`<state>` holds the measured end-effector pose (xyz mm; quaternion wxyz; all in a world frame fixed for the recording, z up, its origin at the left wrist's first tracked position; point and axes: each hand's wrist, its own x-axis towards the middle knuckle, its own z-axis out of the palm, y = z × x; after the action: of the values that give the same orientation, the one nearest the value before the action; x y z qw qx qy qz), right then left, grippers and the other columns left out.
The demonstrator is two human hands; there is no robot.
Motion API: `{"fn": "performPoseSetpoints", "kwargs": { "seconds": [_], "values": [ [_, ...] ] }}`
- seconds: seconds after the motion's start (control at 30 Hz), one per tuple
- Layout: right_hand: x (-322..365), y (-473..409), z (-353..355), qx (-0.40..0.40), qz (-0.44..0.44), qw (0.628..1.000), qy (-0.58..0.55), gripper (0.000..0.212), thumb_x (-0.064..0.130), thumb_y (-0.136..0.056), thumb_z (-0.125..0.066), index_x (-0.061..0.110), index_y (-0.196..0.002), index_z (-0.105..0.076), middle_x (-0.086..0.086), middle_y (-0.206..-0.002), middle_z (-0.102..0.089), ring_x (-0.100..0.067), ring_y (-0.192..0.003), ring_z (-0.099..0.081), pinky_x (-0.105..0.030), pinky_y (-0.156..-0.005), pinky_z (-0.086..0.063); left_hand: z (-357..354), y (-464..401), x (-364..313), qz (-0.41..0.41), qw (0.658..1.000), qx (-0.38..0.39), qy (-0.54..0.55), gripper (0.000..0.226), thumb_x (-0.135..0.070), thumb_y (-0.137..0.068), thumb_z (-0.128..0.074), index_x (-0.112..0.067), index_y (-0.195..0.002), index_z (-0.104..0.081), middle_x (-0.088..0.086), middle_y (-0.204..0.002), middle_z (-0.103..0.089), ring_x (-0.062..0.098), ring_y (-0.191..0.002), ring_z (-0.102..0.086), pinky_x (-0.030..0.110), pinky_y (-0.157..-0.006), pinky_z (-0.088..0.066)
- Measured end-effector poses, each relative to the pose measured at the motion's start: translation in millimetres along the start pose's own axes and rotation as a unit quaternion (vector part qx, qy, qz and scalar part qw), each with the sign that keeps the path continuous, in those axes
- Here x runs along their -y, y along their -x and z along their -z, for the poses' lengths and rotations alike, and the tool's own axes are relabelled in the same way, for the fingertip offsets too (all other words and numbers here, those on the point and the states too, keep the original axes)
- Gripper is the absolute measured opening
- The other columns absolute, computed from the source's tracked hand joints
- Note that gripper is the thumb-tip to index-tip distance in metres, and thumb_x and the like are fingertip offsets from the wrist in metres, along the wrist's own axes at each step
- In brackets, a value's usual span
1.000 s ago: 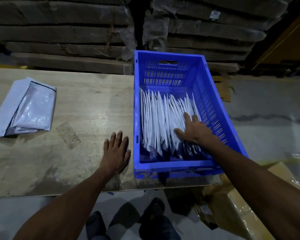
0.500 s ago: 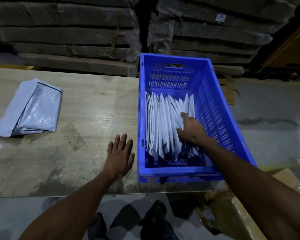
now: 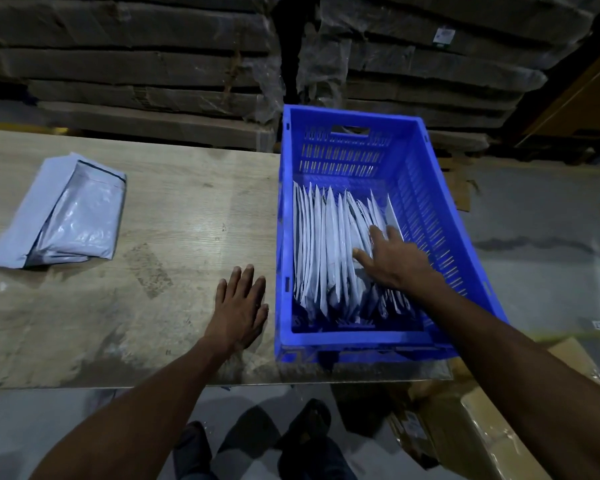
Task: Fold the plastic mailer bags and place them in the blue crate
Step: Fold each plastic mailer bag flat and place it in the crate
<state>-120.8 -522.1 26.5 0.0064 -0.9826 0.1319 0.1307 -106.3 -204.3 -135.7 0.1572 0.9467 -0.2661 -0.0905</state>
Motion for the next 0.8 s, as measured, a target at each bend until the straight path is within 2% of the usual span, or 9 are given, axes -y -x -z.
{"fn": "performPoseSetpoints", "kwargs": {
  "seconds": [0.1, 0.17, 0.27, 0.37, 0.5, 0.6, 0.7, 0.8],
  "values": [
    [11, 4, 16, -0.149, 0.071, 0.986, 0.025, 0.051, 0.048, -0.1, -0.048, 0.004, -0.125, -0.052, -0.022, -0.129, -0.054, -0.046, -0.103, -0.06, -0.052, -0.074, -0.053, 3, 8, 9, -0.019, 0.999, -0.026, 0.006, 0.06, -0.042, -0.103, -0.036, -0.004, -0.147, -0.049, 0.026, -0.161, -0.034, 0.047, -0.15, -0.029, 0.064, -0.116, -0.033],
    [28, 2, 34, -0.223, 0.12, 0.967, -0.016, 0.035, 0.034, -0.099, -0.054, 0.004, -0.117, -0.058, -0.018, -0.12, -0.06, -0.041, -0.102, -0.06, -0.047, -0.072, -0.052, 8, 18, 21, -0.01, 0.999, -0.042, -0.006, 0.058, -0.041, -0.103, -0.037, -0.002, -0.143, -0.052, 0.026, -0.159, -0.036, 0.046, -0.147, -0.033, 0.06, -0.116, -0.036],
    [64, -5, 59, -0.303, 0.172, 0.936, -0.056, 0.023, 0.021, -0.096, -0.06, 0.005, -0.112, -0.063, -0.014, -0.118, -0.065, -0.037, -0.102, -0.062, -0.043, -0.07, -0.052, 19, 35, 43, 0.042, 0.996, -0.06, -0.045, 0.059, -0.042, -0.1, -0.035, -0.006, -0.141, -0.055, 0.022, -0.158, -0.041, 0.041, -0.145, -0.038, 0.057, -0.113, -0.038],
    [111, -16, 77, -0.351, 0.217, 0.909, -0.061, 0.017, 0.019, -0.092, -0.061, 0.008, -0.105, -0.066, -0.011, -0.105, -0.067, -0.036, -0.094, -0.065, -0.041, -0.065, -0.051, 30, 58, 73, 0.081, 0.993, -0.068, -0.061, 0.06, -0.043, -0.1, -0.033, -0.007, -0.14, -0.059, 0.02, -0.158, -0.043, 0.039, -0.145, -0.039, 0.056, -0.112, -0.037],
    [185, -26, 88, -0.337, 0.281, 0.896, -0.063, 0.021, 0.026, -0.095, -0.053, 0.011, -0.101, -0.067, -0.011, -0.098, -0.068, -0.036, -0.086, -0.065, -0.04, -0.061, -0.05, 45, 86, 113, 0.139, 0.984, -0.101, -0.046, 0.057, -0.041, -0.096, -0.037, -0.004, -0.132, -0.063, 0.025, -0.151, -0.049, 0.043, -0.136, -0.045, 0.058, -0.106, -0.038],
    [245, -30, 77, -0.264, 0.332, 0.904, -0.06, 0.032, 0.033, -0.096, -0.045, 0.011, -0.106, -0.066, -0.012, -0.106, -0.068, -0.038, -0.096, -0.064, -0.044, -0.069, -0.055, 54, 101, 143, 0.174, 0.976, -0.124, -0.051, 0.057, -0.04, -0.096, -0.038, -0.002, -0.131, -0.061, 0.029, -0.15, -0.047, 0.047, -0.135, -0.046, 0.059, -0.105, -0.037],
    [304, -35, 50, -0.184, 0.381, 0.906, -0.027, 0.031, 0.033, -0.1, -0.045, 0.012, -0.115, -0.063, -0.01, -0.117, -0.066, -0.035, -0.106, -0.061, -0.045, -0.077, -0.055, 64, 108, 175, 0.209, 0.966, -0.138, -0.059, 0.058, -0.041, -0.098, -0.037, -0.002, -0.134, -0.059, 0.031, -0.152, -0.044, 0.047, -0.138, -0.043, 0.061, -0.108, -0.035],
    [348, -43, 15, -0.127, 0.415, 0.901, -0.011, 0.03, 0.03, -0.098, -0.048, 0.01, -0.115, -0.062, -0.013, -0.115, -0.064, -0.036, -0.106, -0.059, -0.045, -0.077, -0.053, 68, 106, 194, 0.224, 0.962, -0.138, -0.074, 0.062, -0.045, -0.096, -0.04, -0.003, -0.139, -0.056, 0.03, -0.155, -0.041, 0.047, -0.142, -0.04, 0.062, -0.112, -0.031]
  ]
}}
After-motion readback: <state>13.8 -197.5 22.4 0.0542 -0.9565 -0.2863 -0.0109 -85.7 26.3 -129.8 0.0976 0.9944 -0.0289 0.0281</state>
